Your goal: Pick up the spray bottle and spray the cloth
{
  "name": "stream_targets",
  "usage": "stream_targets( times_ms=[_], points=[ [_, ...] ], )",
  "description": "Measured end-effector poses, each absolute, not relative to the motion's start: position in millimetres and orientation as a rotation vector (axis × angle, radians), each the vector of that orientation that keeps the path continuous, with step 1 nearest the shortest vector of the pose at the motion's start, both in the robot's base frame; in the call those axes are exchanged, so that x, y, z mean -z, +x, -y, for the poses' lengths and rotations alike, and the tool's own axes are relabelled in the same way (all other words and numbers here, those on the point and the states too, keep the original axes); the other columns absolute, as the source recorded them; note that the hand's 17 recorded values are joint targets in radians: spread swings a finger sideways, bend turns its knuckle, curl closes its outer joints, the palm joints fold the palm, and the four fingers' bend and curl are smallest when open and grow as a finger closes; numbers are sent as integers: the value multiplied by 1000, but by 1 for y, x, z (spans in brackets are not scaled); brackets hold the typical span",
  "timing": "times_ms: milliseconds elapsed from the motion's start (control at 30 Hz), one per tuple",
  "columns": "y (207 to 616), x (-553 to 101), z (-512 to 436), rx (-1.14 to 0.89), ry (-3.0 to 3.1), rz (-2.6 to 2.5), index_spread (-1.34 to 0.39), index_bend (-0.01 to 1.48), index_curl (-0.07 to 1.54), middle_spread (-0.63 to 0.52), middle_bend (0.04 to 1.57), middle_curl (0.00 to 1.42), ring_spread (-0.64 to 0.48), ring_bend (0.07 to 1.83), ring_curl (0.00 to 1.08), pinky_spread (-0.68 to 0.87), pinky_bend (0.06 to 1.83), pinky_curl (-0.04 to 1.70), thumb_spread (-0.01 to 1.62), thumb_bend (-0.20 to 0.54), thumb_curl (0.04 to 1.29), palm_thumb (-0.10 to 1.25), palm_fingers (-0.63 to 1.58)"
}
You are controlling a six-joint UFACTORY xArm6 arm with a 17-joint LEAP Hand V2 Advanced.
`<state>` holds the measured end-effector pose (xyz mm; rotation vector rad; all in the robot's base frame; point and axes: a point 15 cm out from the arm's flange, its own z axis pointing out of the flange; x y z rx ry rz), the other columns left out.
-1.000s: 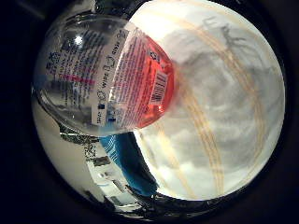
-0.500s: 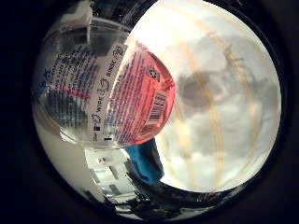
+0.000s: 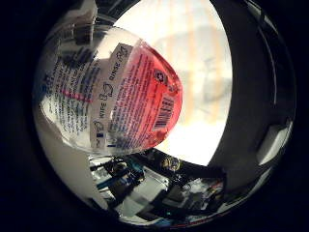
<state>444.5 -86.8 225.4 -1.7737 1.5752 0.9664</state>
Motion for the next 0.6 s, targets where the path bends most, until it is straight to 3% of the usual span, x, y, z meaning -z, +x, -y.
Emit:
stream_targets(
  times_ms=[600],
  points=[
    [418,-247,-56,-1178,-2319,-1282,-182,1156,636,-64,1310,551,-140,1437,538,-181,1030,1164,909,-16,745,1085,1232]
  ],
)
